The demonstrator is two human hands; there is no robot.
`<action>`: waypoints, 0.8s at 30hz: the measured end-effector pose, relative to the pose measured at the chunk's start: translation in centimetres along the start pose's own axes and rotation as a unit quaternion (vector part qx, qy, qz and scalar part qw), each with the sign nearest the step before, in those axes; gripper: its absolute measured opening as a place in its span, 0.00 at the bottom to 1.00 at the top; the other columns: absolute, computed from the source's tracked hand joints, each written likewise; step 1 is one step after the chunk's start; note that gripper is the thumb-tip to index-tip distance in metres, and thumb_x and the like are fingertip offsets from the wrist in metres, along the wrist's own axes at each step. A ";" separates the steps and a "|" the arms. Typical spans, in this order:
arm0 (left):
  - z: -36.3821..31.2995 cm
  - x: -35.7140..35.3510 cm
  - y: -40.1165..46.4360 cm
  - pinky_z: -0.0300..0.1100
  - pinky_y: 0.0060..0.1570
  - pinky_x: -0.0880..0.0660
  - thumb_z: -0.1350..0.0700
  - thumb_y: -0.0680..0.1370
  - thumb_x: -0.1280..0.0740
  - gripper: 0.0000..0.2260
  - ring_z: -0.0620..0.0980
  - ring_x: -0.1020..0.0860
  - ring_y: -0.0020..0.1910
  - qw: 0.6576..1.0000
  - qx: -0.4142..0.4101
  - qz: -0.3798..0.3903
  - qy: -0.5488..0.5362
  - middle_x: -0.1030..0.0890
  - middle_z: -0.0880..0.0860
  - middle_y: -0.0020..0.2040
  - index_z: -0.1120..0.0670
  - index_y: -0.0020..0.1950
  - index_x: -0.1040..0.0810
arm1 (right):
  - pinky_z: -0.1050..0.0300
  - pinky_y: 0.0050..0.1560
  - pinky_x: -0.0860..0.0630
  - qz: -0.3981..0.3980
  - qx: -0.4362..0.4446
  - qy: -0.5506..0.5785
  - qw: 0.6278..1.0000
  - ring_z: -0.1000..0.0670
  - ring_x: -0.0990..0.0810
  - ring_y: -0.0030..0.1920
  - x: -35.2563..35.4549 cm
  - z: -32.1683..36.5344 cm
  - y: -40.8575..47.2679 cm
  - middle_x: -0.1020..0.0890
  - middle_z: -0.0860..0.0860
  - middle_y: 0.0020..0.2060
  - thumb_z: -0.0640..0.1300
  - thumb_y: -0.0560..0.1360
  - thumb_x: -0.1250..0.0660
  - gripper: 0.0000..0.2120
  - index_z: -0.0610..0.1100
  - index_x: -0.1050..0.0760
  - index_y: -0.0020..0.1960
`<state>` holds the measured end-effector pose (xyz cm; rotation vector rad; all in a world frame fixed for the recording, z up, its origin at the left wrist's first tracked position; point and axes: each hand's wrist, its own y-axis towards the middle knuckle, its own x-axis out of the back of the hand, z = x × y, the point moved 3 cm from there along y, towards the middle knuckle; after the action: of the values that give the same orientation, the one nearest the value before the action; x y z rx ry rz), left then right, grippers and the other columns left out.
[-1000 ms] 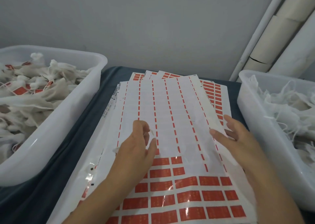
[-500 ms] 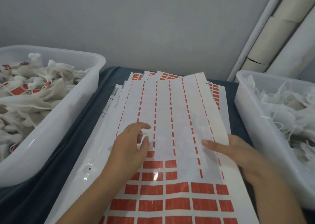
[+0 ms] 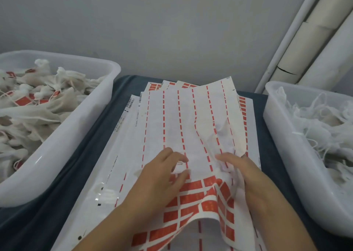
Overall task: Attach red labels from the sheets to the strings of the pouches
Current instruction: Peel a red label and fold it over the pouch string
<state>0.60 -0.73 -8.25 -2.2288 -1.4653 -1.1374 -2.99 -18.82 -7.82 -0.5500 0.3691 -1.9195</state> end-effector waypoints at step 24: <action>-1.0 1.2 -0.3 0.24 0.48 0.35 0.40 0.69 0.43 0.25 0.31 0.32 0.43 0.997 -0.055 -0.045 0.001 0.36 0.30 0.42 0.48 0.60 0.21 | 0.46 0.36 0.19 0.167 0.041 0.151 0.974 0.44 0.15 0.39 -1.6 -0.5 -1.3 0.15 0.44 0.41 0.45 0.56 0.24 0.25 0.51 0.24 0.53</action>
<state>0.12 -0.38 -6.81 -2.2516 -1.5528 -1.2778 -3.70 -16.85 -7.93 -0.1263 0.5376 -1.6810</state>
